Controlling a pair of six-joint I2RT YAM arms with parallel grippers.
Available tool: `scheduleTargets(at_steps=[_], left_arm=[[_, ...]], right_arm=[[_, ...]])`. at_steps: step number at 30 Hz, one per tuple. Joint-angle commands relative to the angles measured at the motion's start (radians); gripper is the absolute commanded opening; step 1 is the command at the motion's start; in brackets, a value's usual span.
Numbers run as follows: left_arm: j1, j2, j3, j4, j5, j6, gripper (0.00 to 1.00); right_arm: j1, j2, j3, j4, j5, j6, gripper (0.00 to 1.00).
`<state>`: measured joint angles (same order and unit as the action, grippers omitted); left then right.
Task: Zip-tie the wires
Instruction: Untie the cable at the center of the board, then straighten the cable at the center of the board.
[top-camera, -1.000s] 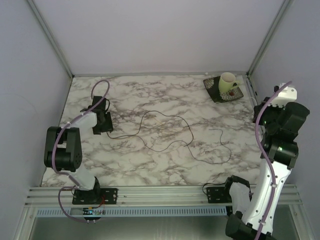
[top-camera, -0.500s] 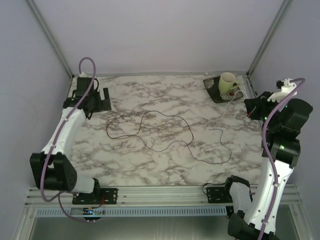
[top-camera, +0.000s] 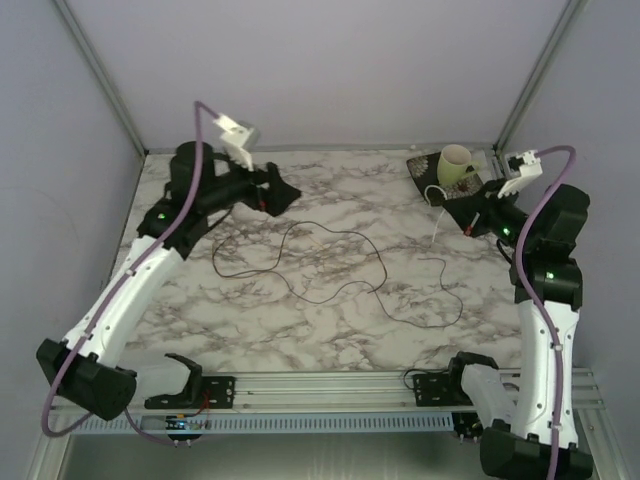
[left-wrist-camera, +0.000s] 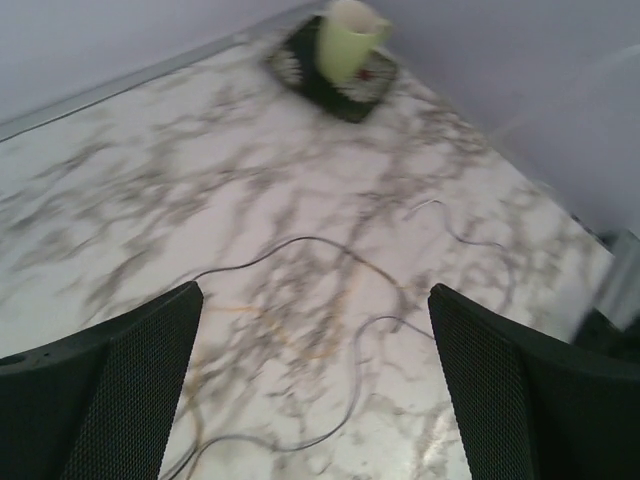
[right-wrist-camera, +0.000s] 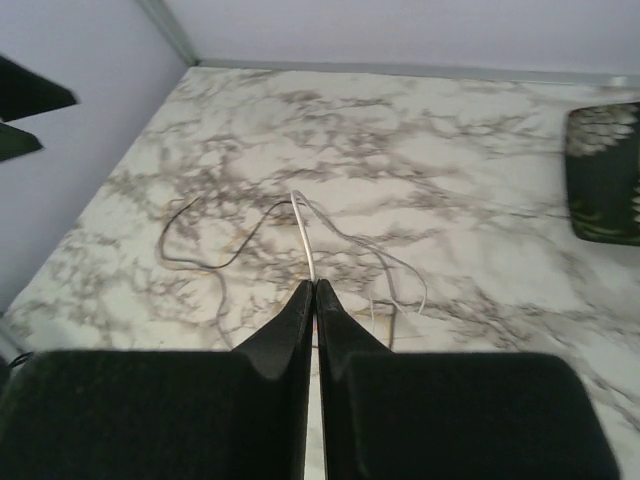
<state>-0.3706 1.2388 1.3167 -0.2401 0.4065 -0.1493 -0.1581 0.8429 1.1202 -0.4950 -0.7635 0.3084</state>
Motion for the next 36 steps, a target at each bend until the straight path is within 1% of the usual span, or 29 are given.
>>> scheduleTargets(at_steps=[1,5,9,13,16,21,23,26,28,31,32,34,36], left_arm=[[-0.156,0.053,0.045,0.153,0.074,0.036,0.95],[-0.275,0.118,0.044,0.299,0.111,0.096,0.97],[-0.32,0.239,0.134,0.345,0.185,0.107,0.98],[-0.356,0.369,0.252,0.324,0.244,0.128,0.95],[-0.385,0.449,0.349,0.258,0.279,0.165,0.9],[-0.423,0.517,0.434,0.185,0.311,0.213,0.81],[-0.433,0.525,0.439,0.184,0.315,0.215,0.74],[-0.438,0.537,0.444,0.164,0.309,0.23,0.61],[-0.439,0.546,0.451,0.144,0.306,0.241,0.49],[-0.441,0.555,0.452,0.139,0.299,0.244,0.27],[-0.441,0.556,0.452,0.139,0.293,0.244,0.21],[-0.441,0.557,0.451,0.138,0.282,0.249,0.11],[-0.441,0.554,0.451,0.136,0.272,0.25,0.04]], right_arm=[[0.075,0.038,0.002,0.091,-0.075,0.038,0.0],[0.146,0.059,-0.003,0.084,-0.085,0.018,0.0],[0.193,0.067,-0.009,0.078,-0.093,-0.008,0.0],[0.23,0.074,-0.011,0.074,-0.112,-0.031,0.0],[0.248,0.081,-0.006,0.063,-0.114,-0.048,0.0],[0.265,0.093,-0.001,0.052,-0.086,-0.068,0.0],[0.269,0.096,0.003,0.051,-0.08,-0.073,0.0],[0.272,0.095,0.009,0.05,-0.072,-0.08,0.0],[0.272,0.091,0.01,0.051,-0.066,-0.083,0.0],[0.274,0.088,0.01,0.05,-0.064,-0.084,0.0],[0.274,0.086,0.012,0.049,-0.057,-0.085,0.0],[0.274,0.083,0.012,0.049,-0.051,-0.088,0.0],[0.275,0.079,0.012,0.049,-0.045,-0.09,0.0]])
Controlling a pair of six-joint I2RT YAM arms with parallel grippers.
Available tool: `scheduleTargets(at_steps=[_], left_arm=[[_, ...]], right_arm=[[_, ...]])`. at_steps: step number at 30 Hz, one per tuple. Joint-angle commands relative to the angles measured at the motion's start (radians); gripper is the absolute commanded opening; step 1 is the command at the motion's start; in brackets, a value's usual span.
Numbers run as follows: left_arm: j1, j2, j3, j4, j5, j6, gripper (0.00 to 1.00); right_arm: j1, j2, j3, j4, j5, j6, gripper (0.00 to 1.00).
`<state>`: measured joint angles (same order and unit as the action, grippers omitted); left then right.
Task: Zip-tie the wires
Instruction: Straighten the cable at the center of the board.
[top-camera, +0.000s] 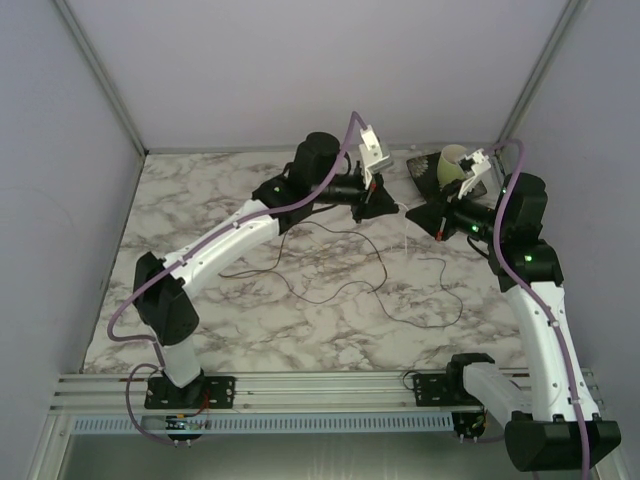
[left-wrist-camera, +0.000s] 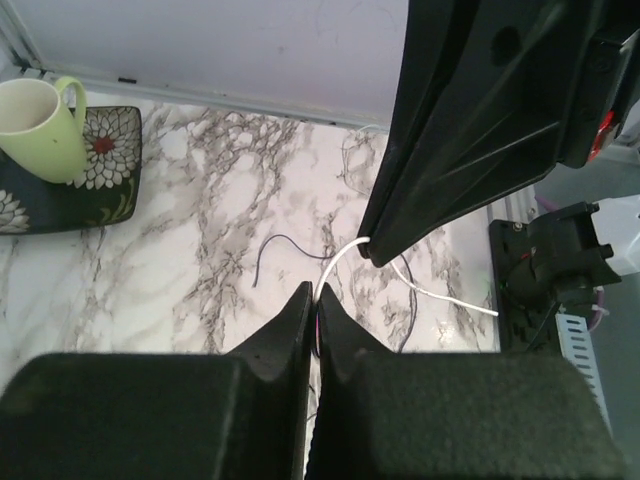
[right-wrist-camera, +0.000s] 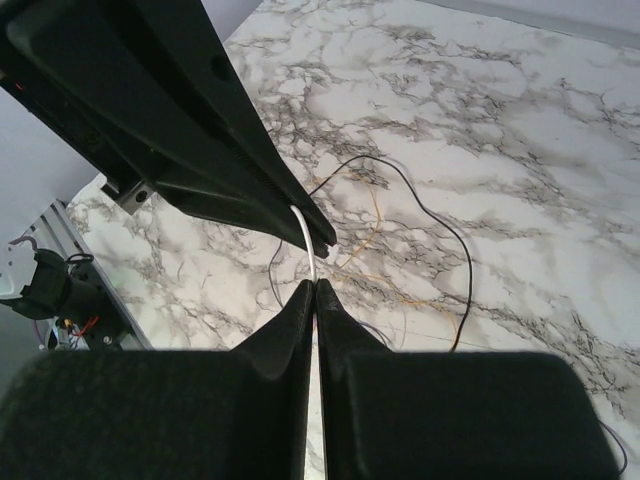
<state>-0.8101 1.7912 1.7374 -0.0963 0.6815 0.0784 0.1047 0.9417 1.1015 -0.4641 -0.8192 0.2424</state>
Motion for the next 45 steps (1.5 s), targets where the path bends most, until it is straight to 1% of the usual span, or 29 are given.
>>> scheduleTargets(at_steps=[1,2,3,4,5,7,9,13,17,20,24,28,34,38,42,45], left_arm=[[-0.001,0.0,0.029,-0.006,-0.017,0.022,0.01],[-0.001,-0.002,0.027,-0.007,-0.037,0.015,0.0],[-0.001,-0.002,0.028,-0.006,-0.064,0.002,0.0],[0.0,-0.004,0.028,-0.007,-0.094,-0.014,0.0],[0.002,-0.007,0.027,-0.007,-0.135,-0.034,0.0],[0.008,-0.019,0.019,-0.008,-0.205,-0.077,0.0],[0.02,-0.039,0.002,-0.007,-0.273,-0.128,0.0],[0.059,-0.116,-0.075,-0.001,-0.416,-0.269,0.0],[0.129,-0.232,-0.194,0.032,-0.485,-0.438,0.0],[0.18,-0.314,-0.243,0.011,-0.524,-0.512,0.0],[0.253,-0.394,-0.288,-0.057,-0.557,-0.614,0.0],[0.355,-0.49,-0.369,-0.067,-0.566,-0.682,0.0],[0.5,-0.576,-0.463,-0.105,-0.552,-0.703,0.0],[0.584,-0.607,-0.543,-0.126,-0.556,-0.692,0.0],[0.668,-0.618,-0.656,-0.111,-0.53,-0.69,0.0],[0.704,-0.617,-0.713,-0.131,-0.562,-0.652,0.0]], right_arm=[[0.011,-0.022,0.031,0.018,0.014,-0.026,0.0],[0.01,-0.022,0.031,0.017,0.023,-0.026,0.0],[0.011,-0.024,0.029,0.017,0.034,-0.026,0.04],[0.011,-0.026,0.029,0.018,0.045,-0.026,0.11],[0.01,-0.028,0.029,0.018,0.058,-0.025,0.16],[0.011,-0.034,0.032,0.019,0.089,-0.026,0.3],[0.012,-0.044,0.031,0.025,0.126,-0.028,0.4],[0.023,-0.067,0.011,0.06,0.19,-0.038,0.52],[0.065,-0.089,-0.037,0.132,0.233,-0.044,0.59],[0.108,-0.084,-0.061,0.166,0.273,-0.046,0.61],[0.167,-0.051,-0.072,0.181,0.33,-0.052,0.62],[0.236,-0.009,-0.085,0.201,0.376,-0.057,0.62],[0.391,0.072,-0.136,0.292,0.461,-0.084,0.65],[0.49,0.173,-0.115,0.316,0.521,-0.109,0.66],[0.544,0.264,-0.084,0.333,0.533,-0.116,0.67],[0.567,0.303,-0.079,0.343,0.539,-0.12,0.67]])
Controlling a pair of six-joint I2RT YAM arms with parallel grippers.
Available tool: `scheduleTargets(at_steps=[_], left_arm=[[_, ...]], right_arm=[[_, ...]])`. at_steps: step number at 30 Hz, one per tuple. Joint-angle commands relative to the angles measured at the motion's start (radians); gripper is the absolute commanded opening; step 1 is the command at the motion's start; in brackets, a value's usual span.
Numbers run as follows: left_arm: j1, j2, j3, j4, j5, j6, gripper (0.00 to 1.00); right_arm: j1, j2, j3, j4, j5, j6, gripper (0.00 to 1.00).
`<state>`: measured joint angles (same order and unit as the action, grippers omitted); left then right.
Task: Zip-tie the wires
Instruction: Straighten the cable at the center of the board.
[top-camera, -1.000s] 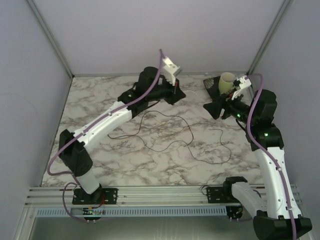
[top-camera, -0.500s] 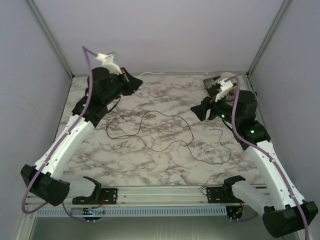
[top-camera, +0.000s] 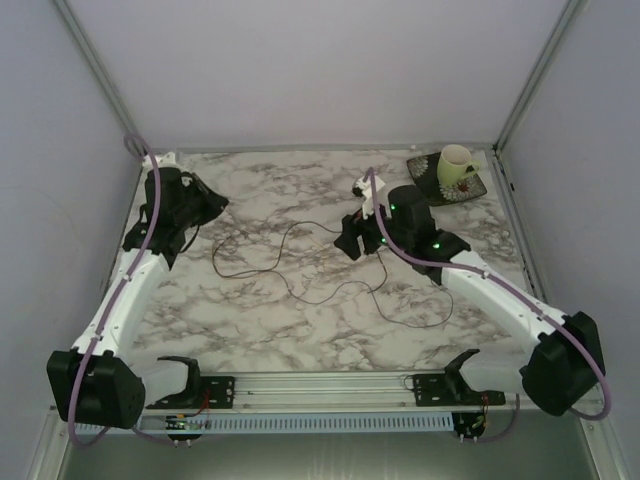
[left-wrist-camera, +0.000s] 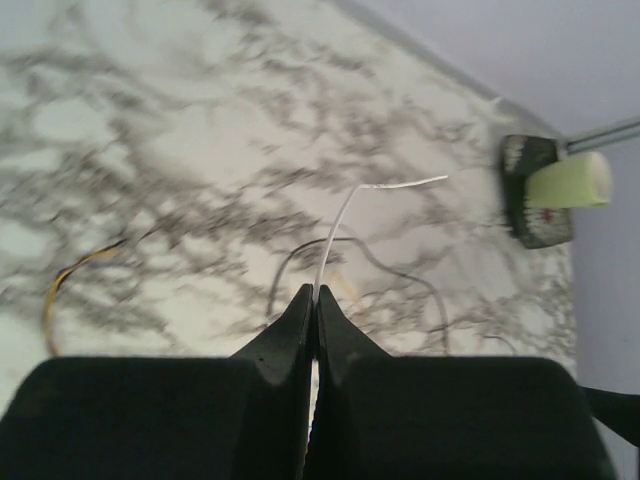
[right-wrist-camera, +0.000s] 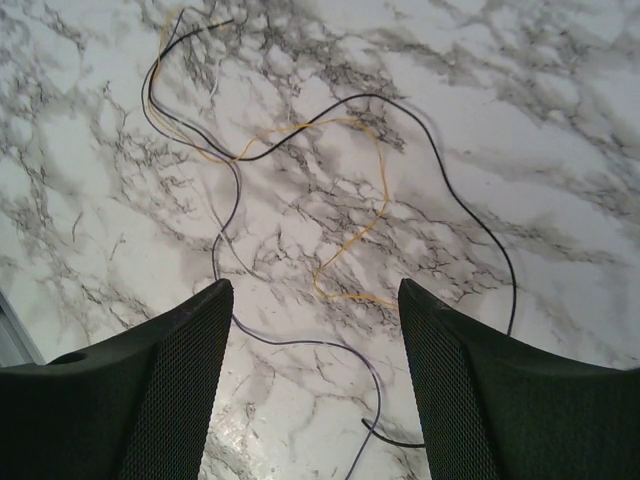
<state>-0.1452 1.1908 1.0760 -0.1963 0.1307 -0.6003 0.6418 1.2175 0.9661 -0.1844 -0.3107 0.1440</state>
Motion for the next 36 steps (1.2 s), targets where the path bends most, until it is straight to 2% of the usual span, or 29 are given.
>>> scheduleTargets(at_steps=[1,12,21,27,30,34,36], left_arm=[[0.051,-0.016,-0.064,-0.043,-0.024,0.038,0.0],[0.11,-0.011,-0.194,-0.128,-0.13,0.112,0.0],[0.119,0.105,-0.261,-0.066,-0.145,0.134,0.0],[0.119,0.195,-0.251,-0.04,-0.158,0.163,0.0],[0.119,0.232,-0.249,-0.029,-0.177,0.177,0.07],[0.119,0.295,-0.23,-0.027,-0.204,0.203,0.31],[0.119,0.319,-0.212,-0.034,-0.223,0.215,0.49]], right_arm=[[0.035,0.037,0.057,0.064,0.032,-0.023,0.67],[0.06,0.103,0.054,0.065,0.044,-0.038,0.68],[0.116,0.173,0.074,0.065,0.081,-0.059,0.69],[0.118,0.175,0.062,0.065,0.095,-0.06,0.69],[0.118,0.175,0.059,0.065,0.095,-0.061,0.69],[0.118,0.178,0.055,0.066,0.104,-0.063,0.7],[0.118,0.177,0.055,0.065,0.105,-0.063,0.7]])
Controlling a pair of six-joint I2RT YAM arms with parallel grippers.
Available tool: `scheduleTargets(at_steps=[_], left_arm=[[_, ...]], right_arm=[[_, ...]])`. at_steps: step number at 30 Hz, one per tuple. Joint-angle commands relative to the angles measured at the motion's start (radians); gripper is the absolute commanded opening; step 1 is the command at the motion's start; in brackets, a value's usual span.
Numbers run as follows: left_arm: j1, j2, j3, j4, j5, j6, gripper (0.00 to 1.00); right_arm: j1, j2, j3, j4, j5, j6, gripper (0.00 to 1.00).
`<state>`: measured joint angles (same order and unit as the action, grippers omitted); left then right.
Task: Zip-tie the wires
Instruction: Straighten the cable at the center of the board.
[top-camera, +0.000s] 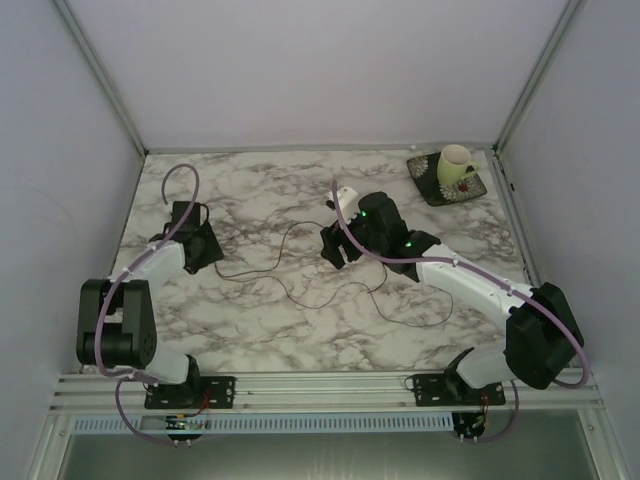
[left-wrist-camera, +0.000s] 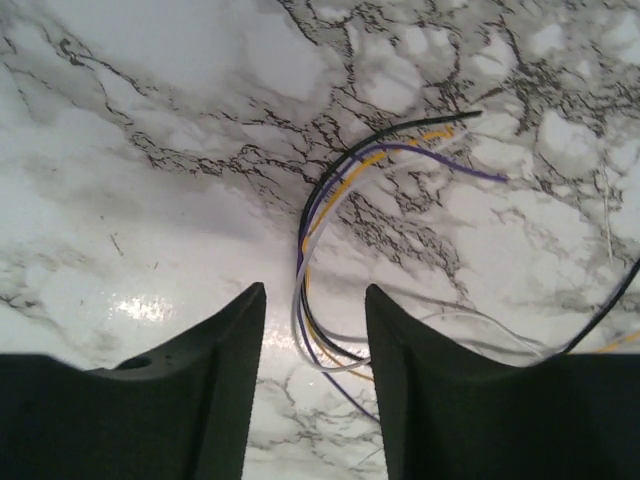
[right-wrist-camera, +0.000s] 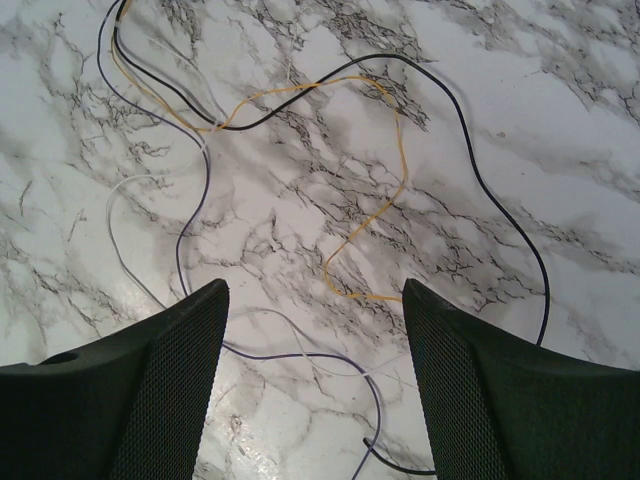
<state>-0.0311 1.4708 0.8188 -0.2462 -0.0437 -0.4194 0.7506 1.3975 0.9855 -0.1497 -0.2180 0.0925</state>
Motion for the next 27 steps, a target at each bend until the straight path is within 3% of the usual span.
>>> scheduleTargets(at_steps=[1,5,8,17,21,24,27], left_arm=[[0.005,0.047,0.054,0.008,-0.061,0.039,0.56],[0.005,0.052,0.094,-0.013,-0.074,0.064,0.72],[0.005,0.066,0.118,-0.022,-0.051,0.093,0.74],[0.005,0.168,0.122,-0.019,0.064,0.141,0.66],[0.005,0.204,0.127,-0.019,0.07,0.153,0.65],[0.005,0.221,0.137,-0.024,0.058,0.162,0.56],[0.004,0.233,0.149,-0.038,0.04,0.169,0.4]], right_arm=[[0.01,-0.002,0.036,0.031,0.012,-0.011,0.7],[0.015,0.007,0.047,0.031,0.009,-0.015,0.71],[0.035,0.026,0.064,0.046,0.002,-0.043,0.72],[0.092,0.099,0.026,0.307,-0.173,-0.191,0.77],[0.095,0.164,0.073,0.317,-0.209,-0.204,0.78],[0.102,0.193,0.1,0.308,-0.207,-0.208,0.79],[0.105,0.211,0.11,0.304,-0.201,-0.212,0.79]])
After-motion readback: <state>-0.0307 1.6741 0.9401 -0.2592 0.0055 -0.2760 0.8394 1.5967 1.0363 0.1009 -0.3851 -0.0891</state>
